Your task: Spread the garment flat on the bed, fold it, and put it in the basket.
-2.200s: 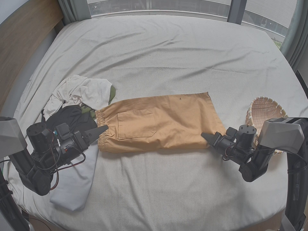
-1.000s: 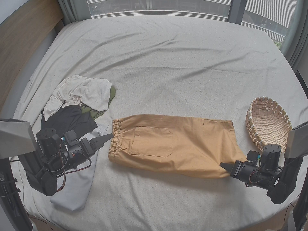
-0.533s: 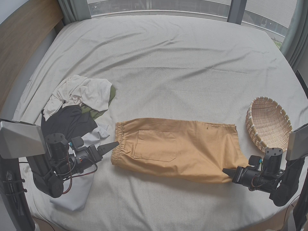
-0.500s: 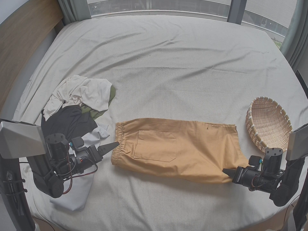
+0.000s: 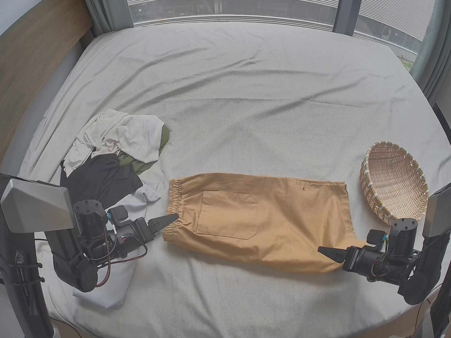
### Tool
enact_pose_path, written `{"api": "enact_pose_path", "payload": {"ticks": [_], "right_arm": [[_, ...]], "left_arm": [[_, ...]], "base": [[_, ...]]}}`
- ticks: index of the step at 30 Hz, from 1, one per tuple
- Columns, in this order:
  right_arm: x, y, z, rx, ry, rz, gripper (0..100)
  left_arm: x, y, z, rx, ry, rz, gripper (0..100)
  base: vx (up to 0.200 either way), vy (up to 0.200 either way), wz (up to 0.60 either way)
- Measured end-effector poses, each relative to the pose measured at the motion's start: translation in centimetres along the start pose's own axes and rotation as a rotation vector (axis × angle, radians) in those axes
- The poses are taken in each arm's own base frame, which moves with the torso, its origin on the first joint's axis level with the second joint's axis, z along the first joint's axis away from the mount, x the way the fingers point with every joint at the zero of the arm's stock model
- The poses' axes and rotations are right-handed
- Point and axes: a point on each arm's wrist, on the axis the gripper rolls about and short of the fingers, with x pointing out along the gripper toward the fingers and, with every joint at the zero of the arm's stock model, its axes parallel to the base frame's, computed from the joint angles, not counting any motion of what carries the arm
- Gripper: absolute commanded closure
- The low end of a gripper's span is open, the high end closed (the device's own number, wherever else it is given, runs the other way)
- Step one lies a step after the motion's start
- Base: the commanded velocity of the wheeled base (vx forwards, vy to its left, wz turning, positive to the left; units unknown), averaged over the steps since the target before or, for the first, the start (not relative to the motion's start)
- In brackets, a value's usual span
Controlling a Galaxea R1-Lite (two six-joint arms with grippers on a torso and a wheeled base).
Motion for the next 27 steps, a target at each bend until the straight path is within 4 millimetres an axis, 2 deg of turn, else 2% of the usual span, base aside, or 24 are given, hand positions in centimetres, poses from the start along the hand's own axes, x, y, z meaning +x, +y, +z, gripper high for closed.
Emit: {"api": "enact_pose_path", "payload": {"ticks": [9, 19, 23, 27], "right_arm": [[-3.3, 1.9, 2.3, -0.028, -0.170, 0.027, 0], [-7.7, 2.5, 4.8, -0.048, -0.376, 0.021, 0], [-7.9, 3.1, 5.8, -0.062, -0.419, 0.041, 0], [-7.2, 3.9, 7.5, -0.078, -0.449, 0.071, 0]], "left_arm": [[0.3, 0.2, -0.4, -0.004, 0.004, 0.014, 0], [0.6, 0.0, -0.7, -0.002, 0.012, 0.010, 0], [0.9, 0.0, -0.6, 0.002, 0.006, 0.008, 0], [1.1, -0.1, -0.5, 0.007, 0.002, 0.003, 0]], "base": [[0.000, 0.000, 0.00], [0.000, 0.000, 0.00], [0.000, 0.000, 0.00], [0.000, 0.000, 0.00]]}}
